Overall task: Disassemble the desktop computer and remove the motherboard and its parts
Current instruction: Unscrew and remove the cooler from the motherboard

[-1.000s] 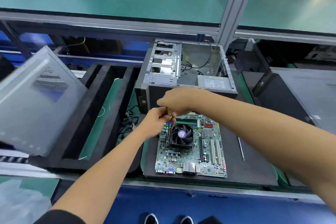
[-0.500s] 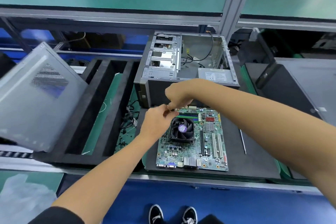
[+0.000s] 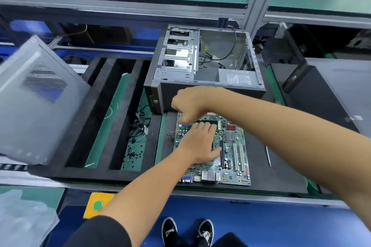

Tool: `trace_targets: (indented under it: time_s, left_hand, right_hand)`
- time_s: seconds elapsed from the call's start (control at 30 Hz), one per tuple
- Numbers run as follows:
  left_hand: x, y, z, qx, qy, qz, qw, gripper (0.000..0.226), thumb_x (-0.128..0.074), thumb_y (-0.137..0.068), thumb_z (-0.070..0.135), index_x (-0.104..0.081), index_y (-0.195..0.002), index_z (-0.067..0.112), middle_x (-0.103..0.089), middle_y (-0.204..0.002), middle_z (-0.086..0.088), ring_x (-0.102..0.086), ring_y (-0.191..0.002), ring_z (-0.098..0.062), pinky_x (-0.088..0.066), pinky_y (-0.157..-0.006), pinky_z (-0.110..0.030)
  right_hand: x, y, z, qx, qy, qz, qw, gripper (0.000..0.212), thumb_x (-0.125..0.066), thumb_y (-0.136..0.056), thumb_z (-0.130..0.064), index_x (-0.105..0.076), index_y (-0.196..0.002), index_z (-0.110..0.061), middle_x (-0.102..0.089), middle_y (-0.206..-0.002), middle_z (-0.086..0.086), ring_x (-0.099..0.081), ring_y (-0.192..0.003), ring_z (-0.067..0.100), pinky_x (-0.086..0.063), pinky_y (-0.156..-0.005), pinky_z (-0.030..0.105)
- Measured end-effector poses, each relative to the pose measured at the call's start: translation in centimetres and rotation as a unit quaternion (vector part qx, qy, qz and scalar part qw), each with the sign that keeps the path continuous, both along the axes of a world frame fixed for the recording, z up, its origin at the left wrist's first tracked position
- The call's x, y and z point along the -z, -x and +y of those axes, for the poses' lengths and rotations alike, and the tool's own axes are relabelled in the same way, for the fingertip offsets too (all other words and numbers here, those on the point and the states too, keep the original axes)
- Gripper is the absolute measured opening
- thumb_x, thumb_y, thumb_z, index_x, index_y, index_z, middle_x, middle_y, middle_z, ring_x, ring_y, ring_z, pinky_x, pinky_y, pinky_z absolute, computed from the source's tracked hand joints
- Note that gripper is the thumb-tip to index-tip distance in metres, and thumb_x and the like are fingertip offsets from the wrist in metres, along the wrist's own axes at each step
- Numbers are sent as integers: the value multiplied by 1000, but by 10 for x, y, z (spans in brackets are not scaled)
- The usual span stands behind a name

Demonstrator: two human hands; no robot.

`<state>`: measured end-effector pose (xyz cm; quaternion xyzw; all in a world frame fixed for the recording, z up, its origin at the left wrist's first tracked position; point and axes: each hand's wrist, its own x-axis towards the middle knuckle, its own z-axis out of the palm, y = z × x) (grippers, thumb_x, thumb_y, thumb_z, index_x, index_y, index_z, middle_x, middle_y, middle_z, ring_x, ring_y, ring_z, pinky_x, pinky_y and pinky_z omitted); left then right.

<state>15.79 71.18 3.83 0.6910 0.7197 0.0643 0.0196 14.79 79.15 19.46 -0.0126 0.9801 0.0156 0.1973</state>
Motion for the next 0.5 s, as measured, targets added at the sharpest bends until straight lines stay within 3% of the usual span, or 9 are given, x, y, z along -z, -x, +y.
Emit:
trace_targets:
  time_s: [0.1,0.17,0.23,0.33,0.43,0.5]
  left_hand:
    - [0,-1,0,-4,-7,-2,1000,70,-39,-87,56,-39,-131,2,-49,-113,-13,-46,-102,-29,-37,-95,-41]
    - [1,0,0,-6,-9,-9,1000,73,-39,-87,56,-36,-135,1,-49,-114,-13,-45,-104,-29,-36,-97,-41]
    - [0,1,0,-10,-12,-21,1000,74,-39,-86,57,-36,-134,1,-48,-114,-12,-44,-103,-28,-36,-97,-41]
    - [-2,1,0,-6,-17,-25,1000,70,-38,-84,64,-42,-122,5,-47,-107,-8,-42,-96,-25,-36,-93,-39]
    - [1,1,2,-6,-9,-16,1000,66,-44,-82,63,-43,-117,6,-46,-105,-7,-42,-95,-25,-37,-90,-39]
    - [1,1,2,-13,-4,-32,999,63,-48,-82,57,-44,-118,6,-49,-108,-9,-46,-99,-26,-41,-89,-40]
  right_hand:
    - [2,2,1,130,143,-4,981,25,-53,-78,-9,-41,-57,-7,-42,-54,11,-33,-52,23,-25,-47,26]
    - [4,3,-1,191,139,-20,971,27,-51,-79,-10,-44,-53,-5,-48,-48,10,-42,-47,25,-30,-45,23]
    - [1,4,-1,214,86,-83,969,33,-46,-89,-17,-52,-58,-7,-59,-54,9,-58,-45,22,-40,-47,24]
    - [-4,4,5,177,27,-168,969,40,-39,-98,-24,-59,-68,-7,-64,-64,6,-59,-53,20,-44,-52,27]
    - [-4,3,4,71,-34,-139,987,41,-43,-99,-31,-59,-69,-9,-56,-65,1,-52,-59,18,-35,-48,27]
    - [-3,1,-6,7,-88,-105,991,34,-53,-95,-27,-46,-64,-14,-47,-64,-1,-44,-55,15,-30,-45,27]
